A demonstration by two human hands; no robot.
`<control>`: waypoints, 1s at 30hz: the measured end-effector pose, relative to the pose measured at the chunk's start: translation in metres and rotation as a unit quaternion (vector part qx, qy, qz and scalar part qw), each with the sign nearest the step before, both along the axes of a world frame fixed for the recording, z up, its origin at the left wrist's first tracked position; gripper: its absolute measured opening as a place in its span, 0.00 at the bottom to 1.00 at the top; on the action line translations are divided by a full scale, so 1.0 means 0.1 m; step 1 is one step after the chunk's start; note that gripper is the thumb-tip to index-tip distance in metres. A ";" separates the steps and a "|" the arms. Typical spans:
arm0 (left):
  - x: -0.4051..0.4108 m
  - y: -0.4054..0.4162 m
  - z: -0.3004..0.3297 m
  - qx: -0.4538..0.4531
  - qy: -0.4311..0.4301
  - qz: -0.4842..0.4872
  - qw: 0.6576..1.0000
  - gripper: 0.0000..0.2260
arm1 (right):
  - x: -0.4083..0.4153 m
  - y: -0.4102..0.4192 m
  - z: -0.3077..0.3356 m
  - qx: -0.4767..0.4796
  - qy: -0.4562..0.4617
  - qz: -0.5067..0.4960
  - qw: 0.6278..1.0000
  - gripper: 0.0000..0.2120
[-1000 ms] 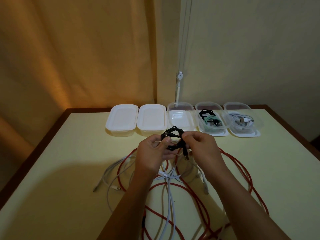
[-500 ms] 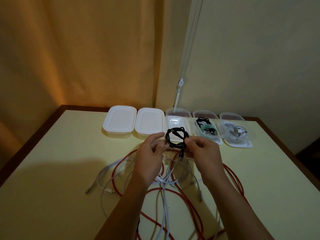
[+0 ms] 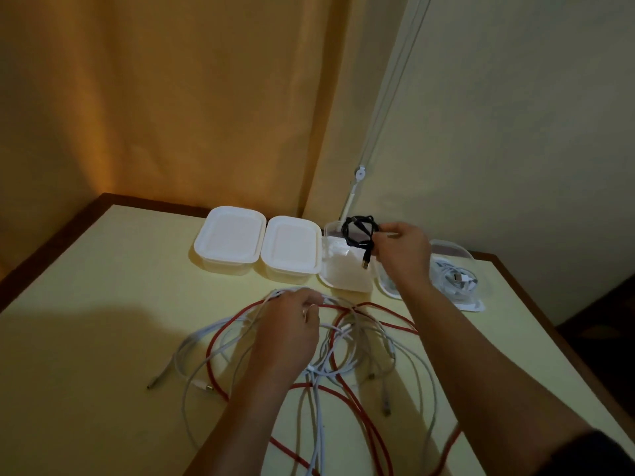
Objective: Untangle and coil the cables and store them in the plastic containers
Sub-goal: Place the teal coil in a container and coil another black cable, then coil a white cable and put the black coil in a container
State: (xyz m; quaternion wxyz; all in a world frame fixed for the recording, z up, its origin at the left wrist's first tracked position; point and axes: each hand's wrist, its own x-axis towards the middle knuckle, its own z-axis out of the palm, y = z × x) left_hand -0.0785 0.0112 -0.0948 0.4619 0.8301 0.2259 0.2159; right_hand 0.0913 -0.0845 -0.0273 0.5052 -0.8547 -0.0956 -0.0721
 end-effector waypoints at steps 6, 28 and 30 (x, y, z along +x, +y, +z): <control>0.02 0.01 -0.03 0.003 0.019 -0.001 1.000 0.10 | 0.37 0.29 -0.04 -0.155 -0.010 0.017 0.988 0.08; -0.11 0.17 0.09 0.085 0.006 0.094 0.992 0.11 | -0.75 -0.04 -0.29 -0.199 0.017 0.073 0.977 0.07; -0.16 0.20 0.13 0.130 0.040 0.119 0.984 0.11 | -0.88 -0.14 -0.38 -0.221 0.045 0.052 0.973 0.11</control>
